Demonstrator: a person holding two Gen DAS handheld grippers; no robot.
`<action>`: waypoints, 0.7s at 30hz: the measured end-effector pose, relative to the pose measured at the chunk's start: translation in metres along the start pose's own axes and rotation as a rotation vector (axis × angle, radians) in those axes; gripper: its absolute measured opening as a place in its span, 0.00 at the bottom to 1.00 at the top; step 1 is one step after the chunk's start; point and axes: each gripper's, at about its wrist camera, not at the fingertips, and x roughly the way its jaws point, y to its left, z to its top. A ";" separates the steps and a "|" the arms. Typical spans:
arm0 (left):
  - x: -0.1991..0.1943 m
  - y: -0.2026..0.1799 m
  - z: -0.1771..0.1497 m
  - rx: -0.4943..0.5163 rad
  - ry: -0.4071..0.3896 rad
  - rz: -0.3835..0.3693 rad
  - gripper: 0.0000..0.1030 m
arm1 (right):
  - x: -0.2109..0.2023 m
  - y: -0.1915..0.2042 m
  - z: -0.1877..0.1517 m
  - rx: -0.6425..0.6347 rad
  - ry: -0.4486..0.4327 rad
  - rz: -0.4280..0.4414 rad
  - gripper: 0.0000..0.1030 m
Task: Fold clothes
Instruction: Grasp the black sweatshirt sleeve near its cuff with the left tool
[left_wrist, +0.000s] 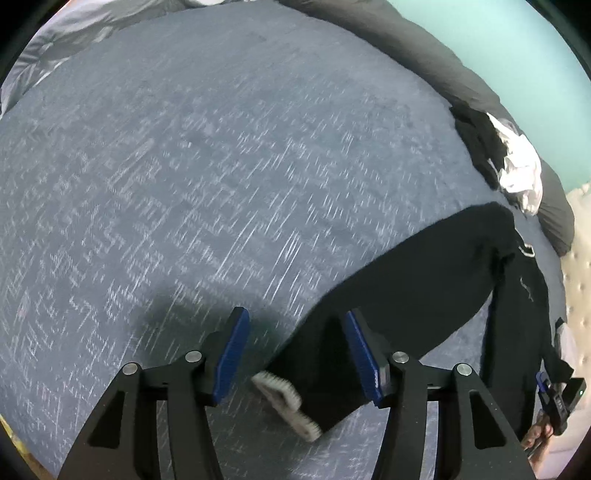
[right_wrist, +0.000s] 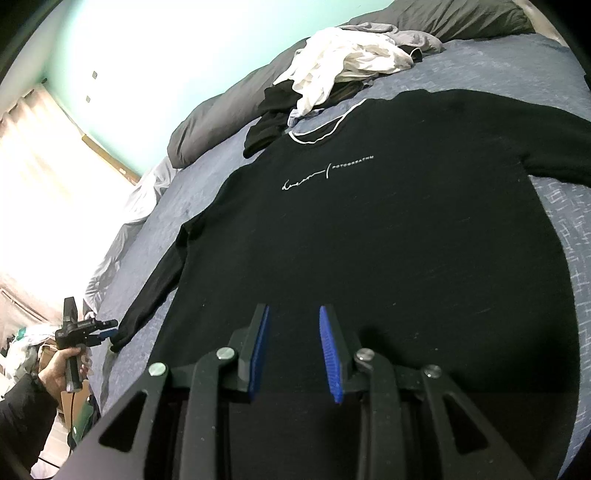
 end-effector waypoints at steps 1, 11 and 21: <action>0.000 -0.002 -0.002 0.018 0.003 0.008 0.56 | 0.001 0.001 0.000 -0.002 0.001 0.000 0.27; -0.004 -0.015 -0.012 0.111 0.028 0.037 0.05 | 0.001 -0.001 0.001 0.004 0.000 0.002 0.27; -0.058 -0.013 0.048 0.117 -0.152 0.118 0.04 | 0.000 -0.003 0.000 0.010 -0.002 -0.001 0.27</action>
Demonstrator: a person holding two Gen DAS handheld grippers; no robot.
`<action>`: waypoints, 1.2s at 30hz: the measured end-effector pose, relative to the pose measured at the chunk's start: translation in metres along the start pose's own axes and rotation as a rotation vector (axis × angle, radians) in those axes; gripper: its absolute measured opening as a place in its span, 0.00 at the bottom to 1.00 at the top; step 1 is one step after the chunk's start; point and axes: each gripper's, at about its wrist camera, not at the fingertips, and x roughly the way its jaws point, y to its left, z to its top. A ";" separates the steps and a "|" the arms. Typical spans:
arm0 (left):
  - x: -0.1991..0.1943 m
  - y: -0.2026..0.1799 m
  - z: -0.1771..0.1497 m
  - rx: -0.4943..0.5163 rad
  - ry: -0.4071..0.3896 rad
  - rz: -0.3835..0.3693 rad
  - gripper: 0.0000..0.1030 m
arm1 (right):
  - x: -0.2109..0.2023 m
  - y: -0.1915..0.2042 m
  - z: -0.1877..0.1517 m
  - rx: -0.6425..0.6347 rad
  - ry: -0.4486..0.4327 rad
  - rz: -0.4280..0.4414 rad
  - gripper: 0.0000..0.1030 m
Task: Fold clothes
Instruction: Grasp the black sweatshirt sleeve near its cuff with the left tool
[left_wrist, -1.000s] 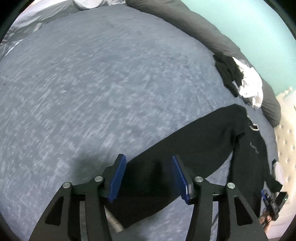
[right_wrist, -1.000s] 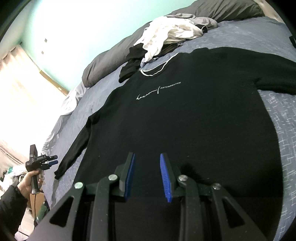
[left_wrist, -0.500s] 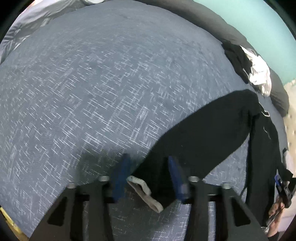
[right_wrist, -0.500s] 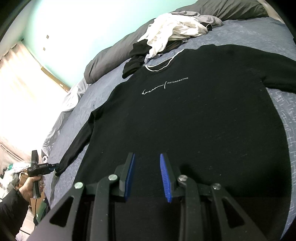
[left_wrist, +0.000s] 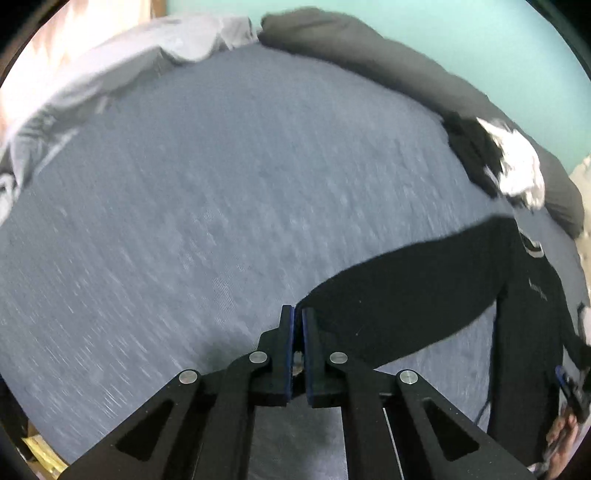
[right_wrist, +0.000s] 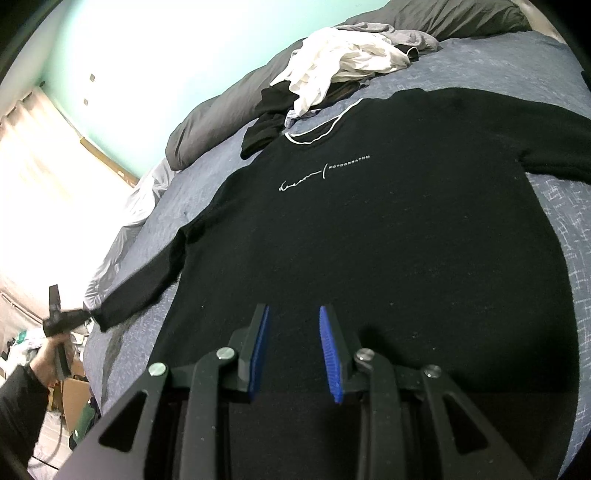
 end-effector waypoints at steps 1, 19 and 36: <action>-0.001 0.002 0.008 -0.005 -0.007 0.004 0.04 | 0.001 0.000 0.000 -0.001 0.001 -0.002 0.27; 0.072 0.043 0.068 -0.101 0.035 0.026 0.04 | 0.015 -0.007 -0.004 -0.008 0.033 -0.057 0.27; 0.051 -0.058 0.063 0.066 0.019 -0.132 0.17 | 0.014 0.002 -0.003 -0.020 0.027 -0.030 0.27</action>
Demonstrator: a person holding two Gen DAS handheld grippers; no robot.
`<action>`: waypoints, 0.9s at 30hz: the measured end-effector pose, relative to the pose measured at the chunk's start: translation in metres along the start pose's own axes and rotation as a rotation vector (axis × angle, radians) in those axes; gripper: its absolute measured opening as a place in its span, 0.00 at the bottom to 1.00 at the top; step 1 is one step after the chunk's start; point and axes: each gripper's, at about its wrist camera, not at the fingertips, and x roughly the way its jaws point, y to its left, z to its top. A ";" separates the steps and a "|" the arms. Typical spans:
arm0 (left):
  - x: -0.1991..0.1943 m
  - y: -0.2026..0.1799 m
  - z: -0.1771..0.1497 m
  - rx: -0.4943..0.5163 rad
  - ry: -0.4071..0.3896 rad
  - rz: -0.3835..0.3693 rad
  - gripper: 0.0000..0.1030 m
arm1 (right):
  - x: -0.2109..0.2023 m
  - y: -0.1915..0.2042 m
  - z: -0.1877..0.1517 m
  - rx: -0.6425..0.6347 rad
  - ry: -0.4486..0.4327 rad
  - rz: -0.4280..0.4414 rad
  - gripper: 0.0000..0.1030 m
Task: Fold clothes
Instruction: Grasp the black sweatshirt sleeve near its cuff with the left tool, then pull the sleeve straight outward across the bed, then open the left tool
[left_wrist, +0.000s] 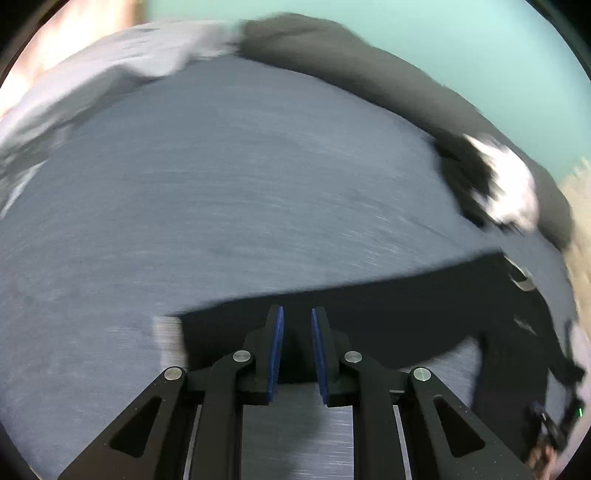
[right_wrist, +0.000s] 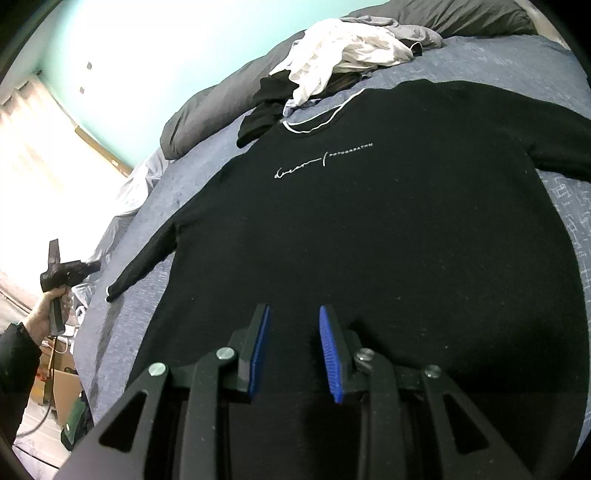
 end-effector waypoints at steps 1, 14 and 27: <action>0.007 -0.022 0.000 0.036 0.015 -0.034 0.17 | -0.001 0.000 0.000 0.001 -0.001 0.002 0.27; 0.115 -0.234 -0.021 0.279 0.163 -0.216 0.17 | -0.009 -0.006 0.005 0.014 -0.014 0.024 0.27; 0.123 -0.221 -0.026 0.200 0.188 -0.216 0.17 | -0.011 -0.009 0.007 0.022 -0.018 0.029 0.27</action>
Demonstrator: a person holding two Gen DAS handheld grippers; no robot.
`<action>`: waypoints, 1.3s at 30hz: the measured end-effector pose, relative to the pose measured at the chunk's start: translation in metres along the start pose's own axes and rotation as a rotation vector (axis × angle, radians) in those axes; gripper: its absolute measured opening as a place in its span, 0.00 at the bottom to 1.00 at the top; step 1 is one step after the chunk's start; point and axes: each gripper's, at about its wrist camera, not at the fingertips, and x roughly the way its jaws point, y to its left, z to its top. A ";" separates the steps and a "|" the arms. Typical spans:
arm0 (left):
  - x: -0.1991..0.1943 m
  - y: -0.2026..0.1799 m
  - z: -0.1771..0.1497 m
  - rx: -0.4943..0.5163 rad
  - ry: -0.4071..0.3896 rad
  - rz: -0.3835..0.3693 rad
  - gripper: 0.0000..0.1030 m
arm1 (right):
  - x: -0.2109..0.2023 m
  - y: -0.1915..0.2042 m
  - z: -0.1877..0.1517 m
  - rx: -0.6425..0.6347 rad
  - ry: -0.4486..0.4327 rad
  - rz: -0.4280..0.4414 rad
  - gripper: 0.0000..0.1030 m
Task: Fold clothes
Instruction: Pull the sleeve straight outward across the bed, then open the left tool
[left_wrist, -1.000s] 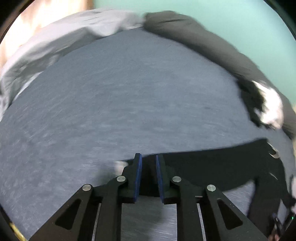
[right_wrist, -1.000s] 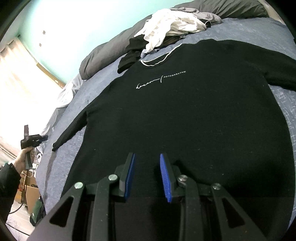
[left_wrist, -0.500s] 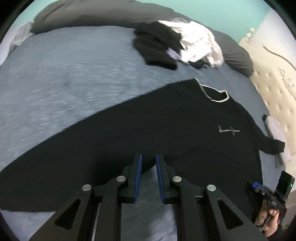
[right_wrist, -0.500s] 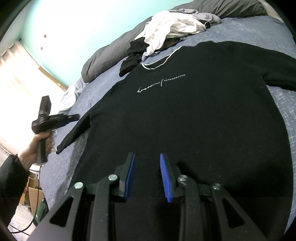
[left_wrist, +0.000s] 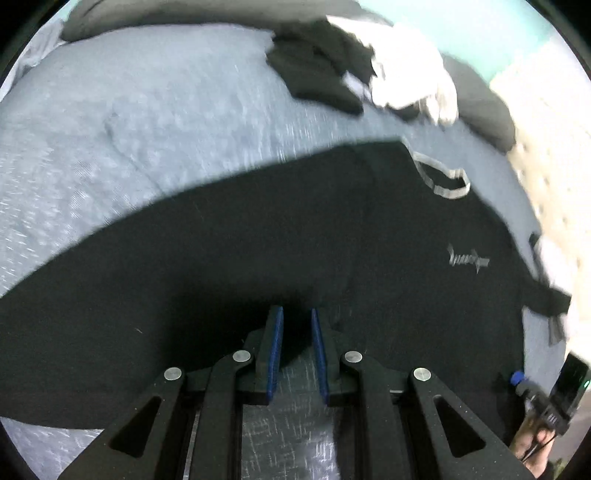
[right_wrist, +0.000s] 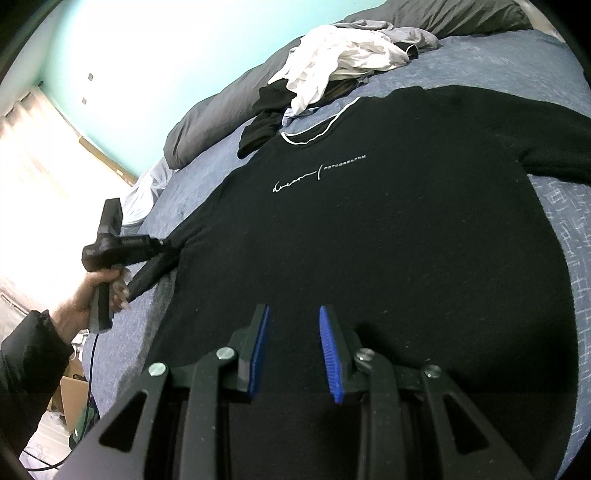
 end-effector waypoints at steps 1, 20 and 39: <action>0.000 0.003 0.002 -0.014 -0.001 0.003 0.17 | 0.001 0.000 0.000 -0.001 0.003 0.000 0.27; -0.008 0.041 -0.026 -0.049 0.065 0.012 0.17 | 0.002 -0.001 0.000 0.002 0.002 -0.002 0.27; -0.140 0.221 -0.064 -0.387 -0.219 0.279 0.44 | 0.003 -0.001 -0.001 0.003 0.004 -0.012 0.27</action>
